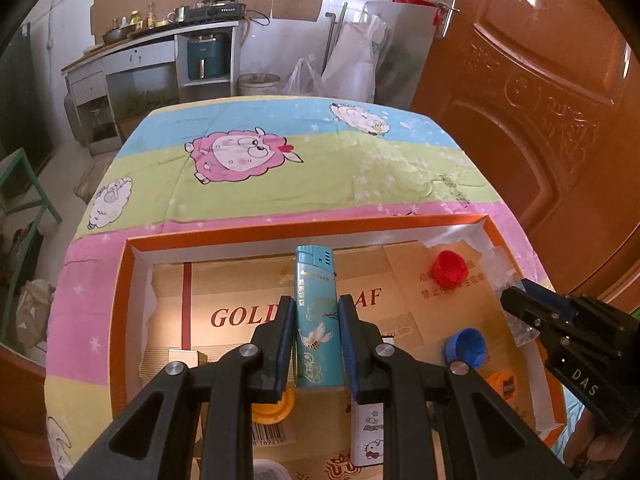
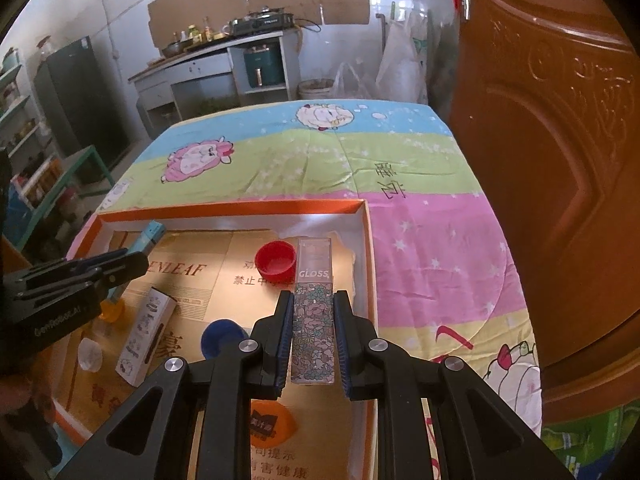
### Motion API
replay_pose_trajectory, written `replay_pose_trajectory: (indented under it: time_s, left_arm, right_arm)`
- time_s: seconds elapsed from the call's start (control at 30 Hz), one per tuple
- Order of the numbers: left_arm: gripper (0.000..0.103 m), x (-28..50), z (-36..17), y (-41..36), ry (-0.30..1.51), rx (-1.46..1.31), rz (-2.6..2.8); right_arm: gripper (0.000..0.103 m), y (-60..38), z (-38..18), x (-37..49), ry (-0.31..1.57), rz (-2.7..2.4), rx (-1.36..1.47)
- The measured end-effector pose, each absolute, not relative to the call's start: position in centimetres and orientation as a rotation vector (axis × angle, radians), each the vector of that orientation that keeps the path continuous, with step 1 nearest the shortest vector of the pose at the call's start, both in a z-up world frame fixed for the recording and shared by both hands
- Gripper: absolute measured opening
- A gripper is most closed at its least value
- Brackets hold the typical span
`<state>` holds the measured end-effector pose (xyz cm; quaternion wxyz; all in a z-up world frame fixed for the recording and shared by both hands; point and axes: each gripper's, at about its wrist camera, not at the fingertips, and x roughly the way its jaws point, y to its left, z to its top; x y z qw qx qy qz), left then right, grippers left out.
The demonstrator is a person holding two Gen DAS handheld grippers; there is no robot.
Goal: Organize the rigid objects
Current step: 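Carry the GLOSS tube and teal lighter with both tools into the tray, then open both tools to release the GLOSS tube and teal lighter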
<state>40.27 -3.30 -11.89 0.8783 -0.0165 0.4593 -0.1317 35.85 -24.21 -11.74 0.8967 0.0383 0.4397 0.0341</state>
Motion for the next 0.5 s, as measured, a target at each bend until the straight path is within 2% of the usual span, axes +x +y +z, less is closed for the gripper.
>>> replay_pose_trajectory:
  time_s: [0.5]
  left_arm:
    - [0.023,40.8,-13.2,-2.9,0.998,-0.055,-0.273]
  right_arm:
    - [0.02,-23.8,-12.8,36.7,0.941,0.051,0.064]
